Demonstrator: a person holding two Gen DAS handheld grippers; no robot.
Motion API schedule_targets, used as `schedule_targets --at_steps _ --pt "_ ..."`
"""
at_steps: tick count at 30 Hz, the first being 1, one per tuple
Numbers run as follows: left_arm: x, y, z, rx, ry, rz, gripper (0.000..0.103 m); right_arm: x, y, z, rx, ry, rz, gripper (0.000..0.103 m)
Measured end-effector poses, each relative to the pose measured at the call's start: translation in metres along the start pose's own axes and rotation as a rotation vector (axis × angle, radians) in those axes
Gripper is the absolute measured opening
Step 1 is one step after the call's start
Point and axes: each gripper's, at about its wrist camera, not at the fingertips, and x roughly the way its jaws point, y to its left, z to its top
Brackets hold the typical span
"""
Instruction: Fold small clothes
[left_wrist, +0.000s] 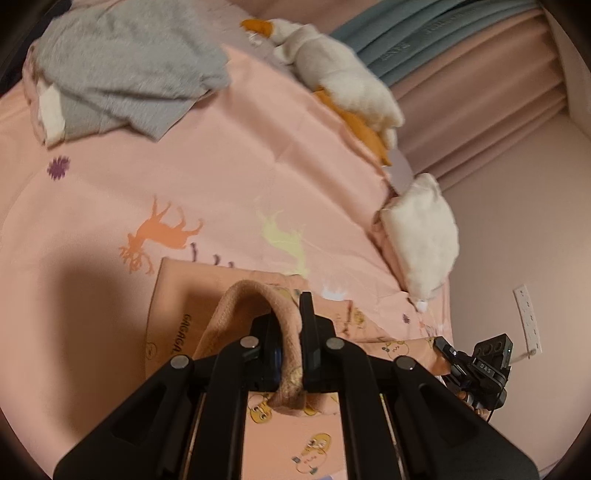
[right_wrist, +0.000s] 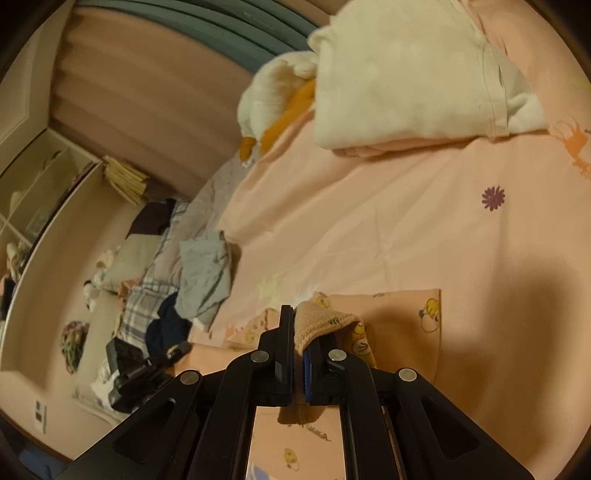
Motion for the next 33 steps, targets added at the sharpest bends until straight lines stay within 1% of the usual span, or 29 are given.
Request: schedule_targets --at_steps 3,5,7,8,9,10,11,12,13,15,16,18,19,20,21,22,23,24,26,28,30,31,33 --pt "0.013 0.012 0.001 -0.054 0.04 0.021 0.005 0.014 -0.01 0.002 0.034 0.06 -0.038 0.006" --pt "0.021 0.019 0.002 -0.096 0.085 0.025 0.004 0.021 -0.016 0.001 0.055 0.11 -0.057 0.006" --pt "0.027 0.026 0.004 -0.16 0.125 0.007 0.009 0.025 -0.021 0.001 0.086 0.148 -0.057 0.006" --pt "0.028 0.029 0.006 -0.207 0.136 -0.012 0.018 0.026 -0.025 0.001 0.117 0.161 -0.043 0.006" --pt "0.028 0.031 0.009 -0.236 0.138 -0.03 0.031 0.027 -0.031 0.002 0.167 0.173 -0.01 0.006" --pt "0.028 0.032 0.012 -0.261 0.138 -0.049 0.039 0.029 -0.038 0.003 0.244 0.19 0.03 0.007" --pt "0.029 0.033 0.015 -0.289 0.149 -0.077 0.054 0.031 -0.043 0.003 0.3 0.201 0.058 0.01" --pt "0.033 0.033 0.018 -0.318 0.173 -0.116 0.06 0.032 -0.047 0.004 0.352 0.206 0.092 0.018" --pt "0.035 0.033 0.019 -0.335 0.189 -0.137 0.06 0.033 -0.049 0.005 0.384 0.207 0.119 0.028" --pt "0.038 0.033 0.025 -0.374 0.195 -0.145 0.06 0.034 -0.051 0.008 0.442 0.196 0.178 0.038" --pt "0.039 0.034 0.028 -0.4 0.193 -0.165 0.06 0.034 -0.053 0.009 0.471 0.18 0.205 0.04" --pt "0.045 0.04 0.033 -0.489 0.194 -0.239 0.06 0.036 -0.059 0.01 0.544 0.147 0.251 0.041" --pt "0.047 0.044 0.034 -0.532 0.184 -0.266 0.06 0.038 -0.067 0.01 0.617 0.111 0.285 0.041" --pt "0.049 0.049 0.036 -0.581 0.164 -0.272 0.061 0.039 -0.074 0.01 0.674 0.078 0.309 0.041" --pt "0.05 0.054 0.037 -0.619 0.146 -0.267 0.065 0.04 -0.078 0.009 0.712 0.054 0.322 0.042" --pt "0.051 0.058 0.038 -0.648 0.131 -0.264 0.066 0.04 -0.086 0.008 0.783 0.012 0.336 0.043" --pt "0.049 0.061 0.04 -0.662 0.112 -0.251 0.066 0.04 -0.09 0.007 0.814 -0.013 0.343 0.045" --pt "0.046 0.064 0.042 -0.658 0.086 -0.214 0.066 0.039 -0.093 0.008 0.821 -0.042 0.348 0.046" --pt "0.038 0.067 0.049 -0.629 0.048 -0.135 0.067 0.032 -0.093 0.011 0.778 -0.08 0.315 0.046" --pt "0.03 0.067 0.054 -0.581 0.035 -0.073 0.066 0.019 -0.086 0.015 0.675 -0.11 0.257 0.047" --pt "0.02 0.063 0.058 -0.503 0.014 -0.023 0.066 0.01 -0.074 0.018 0.56 -0.099 0.22 0.047" --pt "0.015 0.058 0.058 -0.447 0.007 0.004 0.066 0.003 -0.064 0.02 0.474 -0.084 0.189 0.047" --pt "0.007 0.043 0.055 -0.299 0.005 0.076 0.066 -0.004 -0.045 0.02 0.32 -0.055 0.114 0.047"
